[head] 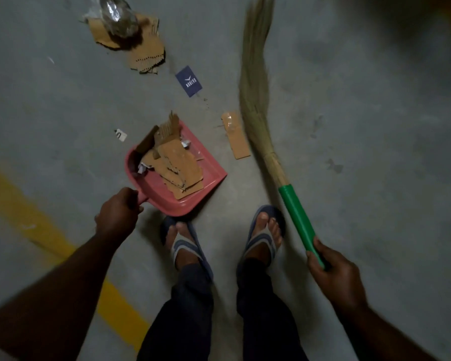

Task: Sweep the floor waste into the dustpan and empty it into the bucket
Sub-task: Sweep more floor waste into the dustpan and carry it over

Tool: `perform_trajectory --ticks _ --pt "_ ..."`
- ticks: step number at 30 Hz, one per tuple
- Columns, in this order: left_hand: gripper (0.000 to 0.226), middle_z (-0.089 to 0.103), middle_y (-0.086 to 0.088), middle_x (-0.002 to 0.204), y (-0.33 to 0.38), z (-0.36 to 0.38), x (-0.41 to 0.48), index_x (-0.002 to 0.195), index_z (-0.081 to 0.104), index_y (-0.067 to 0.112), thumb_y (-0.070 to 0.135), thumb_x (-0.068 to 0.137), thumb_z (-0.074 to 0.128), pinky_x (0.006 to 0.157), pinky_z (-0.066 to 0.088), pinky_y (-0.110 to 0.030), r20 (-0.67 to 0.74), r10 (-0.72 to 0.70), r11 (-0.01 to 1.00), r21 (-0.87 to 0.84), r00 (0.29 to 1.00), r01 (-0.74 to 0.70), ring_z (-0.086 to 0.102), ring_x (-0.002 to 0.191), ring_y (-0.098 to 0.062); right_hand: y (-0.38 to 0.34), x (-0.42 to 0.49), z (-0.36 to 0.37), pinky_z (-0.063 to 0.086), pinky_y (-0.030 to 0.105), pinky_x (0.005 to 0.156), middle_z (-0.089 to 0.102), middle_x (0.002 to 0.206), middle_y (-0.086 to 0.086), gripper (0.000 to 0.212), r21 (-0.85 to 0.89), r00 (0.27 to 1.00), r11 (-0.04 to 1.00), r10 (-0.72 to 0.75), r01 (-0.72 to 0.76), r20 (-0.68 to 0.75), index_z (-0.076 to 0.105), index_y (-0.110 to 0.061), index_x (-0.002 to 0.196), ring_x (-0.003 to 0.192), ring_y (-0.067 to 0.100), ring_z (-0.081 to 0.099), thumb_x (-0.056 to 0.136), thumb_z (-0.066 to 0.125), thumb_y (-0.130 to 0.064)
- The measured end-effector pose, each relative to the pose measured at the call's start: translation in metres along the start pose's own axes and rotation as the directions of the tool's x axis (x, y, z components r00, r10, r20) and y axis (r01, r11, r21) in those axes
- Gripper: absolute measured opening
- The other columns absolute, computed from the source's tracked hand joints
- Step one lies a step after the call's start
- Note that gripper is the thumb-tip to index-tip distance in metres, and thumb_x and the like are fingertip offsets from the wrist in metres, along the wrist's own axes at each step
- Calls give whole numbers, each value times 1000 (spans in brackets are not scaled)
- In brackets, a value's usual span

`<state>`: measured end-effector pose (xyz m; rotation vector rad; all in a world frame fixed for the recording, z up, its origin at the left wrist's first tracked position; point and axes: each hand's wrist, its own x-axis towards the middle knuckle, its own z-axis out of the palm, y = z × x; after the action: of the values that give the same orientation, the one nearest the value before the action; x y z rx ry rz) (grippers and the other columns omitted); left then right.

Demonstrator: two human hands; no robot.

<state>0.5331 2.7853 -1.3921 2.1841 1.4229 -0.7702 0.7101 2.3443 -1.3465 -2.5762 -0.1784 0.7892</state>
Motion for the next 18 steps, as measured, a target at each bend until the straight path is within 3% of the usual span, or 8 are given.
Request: perform_trajectory --ticks 3,5,8,11,14,16,18 --pt "22 69 -12 99 18 19 2 102 58 21 24 85 73 75 49 -40 5 70 995 -76 998 -69 64 94 -36 -6 -11 25 40 0 86 74 108 8 41 30 996 998 -64 62 65 72 -9 117 96 -5 62 77 82 -12" --pt "24 69 -15 99 36 27 4 102 59 15 24 86 74 74 47 -38 1 118 987 -110 993 -117 64 93 -37 -7 -19 33 46 9 80 75 103 7 41 42 987 992 -121 117 103 72 -12 117 88 7 67 78 77 -24" --pt "27 69 -17 98 53 31 0 102 60 9 24 86 74 73 43 -38 -23 126 977 -173 992 -128 63 93 -37 -11 -32 31 50 16 72 75 96 4 46 92 975 976 -206 198 84 71 -12 118 81 7 66 80 66 -38" --pt "26 69 -14 97 54 27 -7 101 60 9 26 87 73 71 38 -33 -45 108 970 -216 993 -115 63 93 -35 -19 -39 16 49 11 72 73 96 -1 49 127 981 974 -192 190 6 69 -17 121 80 3 64 82 61 -44" --pt "22 68 -5 94 48 15 -21 104 61 12 25 90 71 72 38 -30 -62 94 956 -271 994 -108 63 84 -22 -29 -30 -3 46 7 85 71 105 -12 38 174 980 968 -162 180 -111 64 -43 121 90 -2 64 84 63 -43" --pt "20 62 5 85 39 8 -33 103 62 13 29 93 67 72 38 -29 -80 80 943 -318 994 -102 55 72 -8 -37 -14 -13 49 18 92 67 111 -17 37 245 979 956 -121 160 -166 60 -57 118 95 -1 66 84 65 -43" --pt "22 61 6 85 24 6 -40 106 63 12 31 93 66 73 39 -29 -94 49 942 -327 994 -78 54 75 -10 -44 9 -19 52 30 95 70 114 -9 35 277 978 952 -73 127 -198 64 -47 118 98 7 69 83 67 -45"
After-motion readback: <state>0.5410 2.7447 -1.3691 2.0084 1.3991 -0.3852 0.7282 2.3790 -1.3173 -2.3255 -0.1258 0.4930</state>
